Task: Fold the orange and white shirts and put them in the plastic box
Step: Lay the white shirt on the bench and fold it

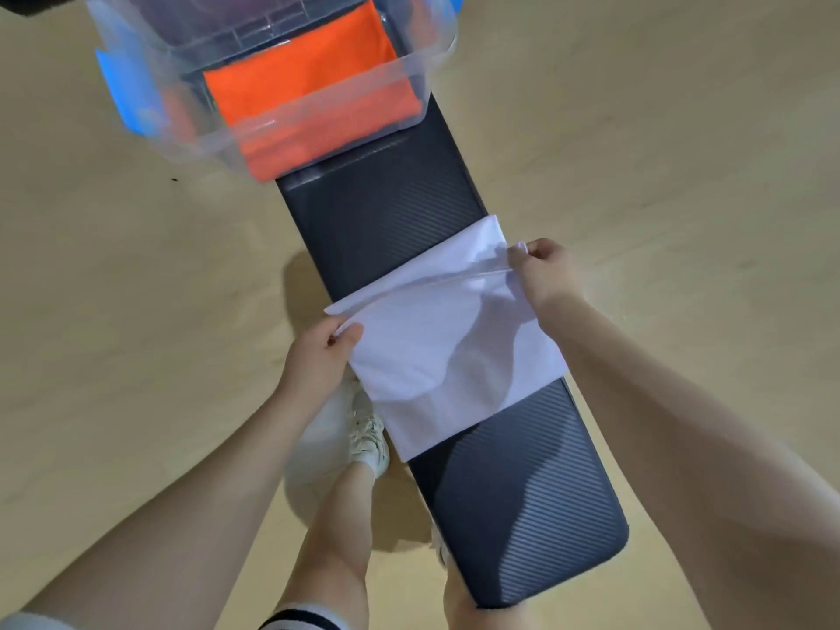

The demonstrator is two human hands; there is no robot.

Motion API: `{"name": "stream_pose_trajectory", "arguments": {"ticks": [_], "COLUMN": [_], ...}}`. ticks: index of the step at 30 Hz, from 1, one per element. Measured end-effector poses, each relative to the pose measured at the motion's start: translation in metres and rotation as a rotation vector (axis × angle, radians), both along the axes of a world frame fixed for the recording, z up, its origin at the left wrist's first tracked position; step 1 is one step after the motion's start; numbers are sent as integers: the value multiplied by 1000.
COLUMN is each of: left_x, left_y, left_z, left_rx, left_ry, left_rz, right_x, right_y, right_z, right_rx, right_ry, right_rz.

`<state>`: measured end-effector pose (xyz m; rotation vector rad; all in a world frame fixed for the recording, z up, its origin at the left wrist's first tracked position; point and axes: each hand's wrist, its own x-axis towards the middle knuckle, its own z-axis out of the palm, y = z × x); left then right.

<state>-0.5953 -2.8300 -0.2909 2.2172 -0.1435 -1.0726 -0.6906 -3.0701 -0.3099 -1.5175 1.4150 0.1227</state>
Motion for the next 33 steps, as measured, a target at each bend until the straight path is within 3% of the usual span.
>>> {"name": "stream_pose_trajectory", "arguments": {"ticks": [6,9,11,14,16,19,22,24,27,31,33], "left_x": [23,25,22,6,-13,-41,-57,-65,-85,-102,-106], "left_y": [-1,-3,-8,-10,-12,-12,-5,2,13,12,10], "left_z": [-26,-25,-23,-26,-33,-49,-60,-61,-53,-30,-28], "left_rx": [-98,-93,-19,64,26,117,256,253,235,277,202], "left_ry": [77,32,-56,-524,-685,-661,-627,-627,-556,-164,74], "left_rz": [64,134,66,-285,-561,-822,-820,-746,-440,64,330], "right_x": [16,14,14,3,-8,-31,-63,-82,-102,-121,-121], "right_y": [-3,-7,-3,16,42,79,77,68,57,44,44], "right_z": [-17,-18,-20,-20,-21,-33,-51,-53,-38,-24,-17], "right_rx": [11,-67,-117,-578,-809,-768,-733,-712,-572,-208,-33], "right_ry": [-75,-81,-3,91,-9,-94,118,220,293,200,117], "right_rz": [-28,-28,29,477,809,1082,1147,1112,893,197,-161]}}
